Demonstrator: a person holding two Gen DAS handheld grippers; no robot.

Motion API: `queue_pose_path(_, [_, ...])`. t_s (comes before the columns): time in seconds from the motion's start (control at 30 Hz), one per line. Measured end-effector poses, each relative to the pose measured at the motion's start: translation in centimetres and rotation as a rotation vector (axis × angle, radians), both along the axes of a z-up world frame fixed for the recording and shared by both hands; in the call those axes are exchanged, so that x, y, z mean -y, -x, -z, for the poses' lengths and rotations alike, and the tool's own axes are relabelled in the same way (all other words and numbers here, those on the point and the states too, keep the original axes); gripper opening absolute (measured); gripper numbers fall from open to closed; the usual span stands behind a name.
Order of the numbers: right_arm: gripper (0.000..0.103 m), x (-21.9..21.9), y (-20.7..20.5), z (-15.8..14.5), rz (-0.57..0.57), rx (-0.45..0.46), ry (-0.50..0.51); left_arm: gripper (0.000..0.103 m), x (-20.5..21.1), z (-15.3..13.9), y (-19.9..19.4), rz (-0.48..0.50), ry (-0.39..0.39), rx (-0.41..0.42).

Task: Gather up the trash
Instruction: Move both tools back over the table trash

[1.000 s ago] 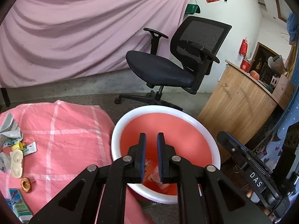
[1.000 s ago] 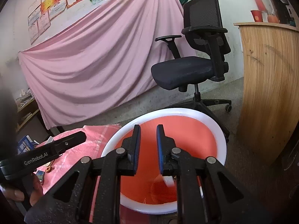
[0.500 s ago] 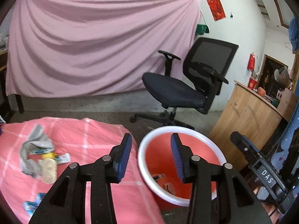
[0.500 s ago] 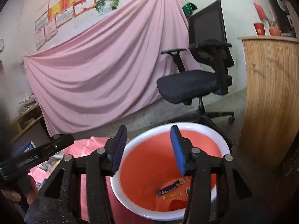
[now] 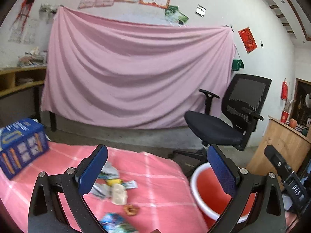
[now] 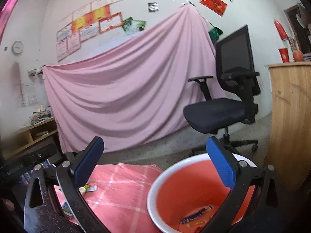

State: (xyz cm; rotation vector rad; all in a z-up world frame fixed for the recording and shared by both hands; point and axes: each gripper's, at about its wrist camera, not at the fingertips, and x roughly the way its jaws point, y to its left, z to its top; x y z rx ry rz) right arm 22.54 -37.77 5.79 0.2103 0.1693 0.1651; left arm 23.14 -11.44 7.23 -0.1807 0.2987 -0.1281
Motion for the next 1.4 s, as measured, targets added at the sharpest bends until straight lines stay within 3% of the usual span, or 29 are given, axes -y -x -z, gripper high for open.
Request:
queue_pose_path(0.33, [0.103,-4.2,2.0,-1.4,-0.061,0.146,0.019,0.1,-4.7,0.1,3.8,-0.1,-0.049,0.089])
queue_pose_path(0.83, [0.103,-10.3,1.4,-0.9,-0.186,0.171,0.14,0.1,-10.3,2.1,5.7,-0.197,-0.107,0.099])
queue_pose_path(1.1, [0.103,-13.6,0.2,1.1,-0.251,0.09,0.263,0.1,-12.3,4.7,5.6,-0.187,-0.096,-0.002])
queue_pose_path(1.23, [0.103,-14.5,-1.0,2.1,-0.296,-0.004,0.302,0.1,-12.7,5.8,5.2,-0.138,-0.088,-0.101])
queue_pose_path(1.4, [0.103,-14.6,-3.2,4.0,-0.342,-0.189,0.311,0.1,-12.1,6.9,4.5,-0.064,-0.072,-0.206])
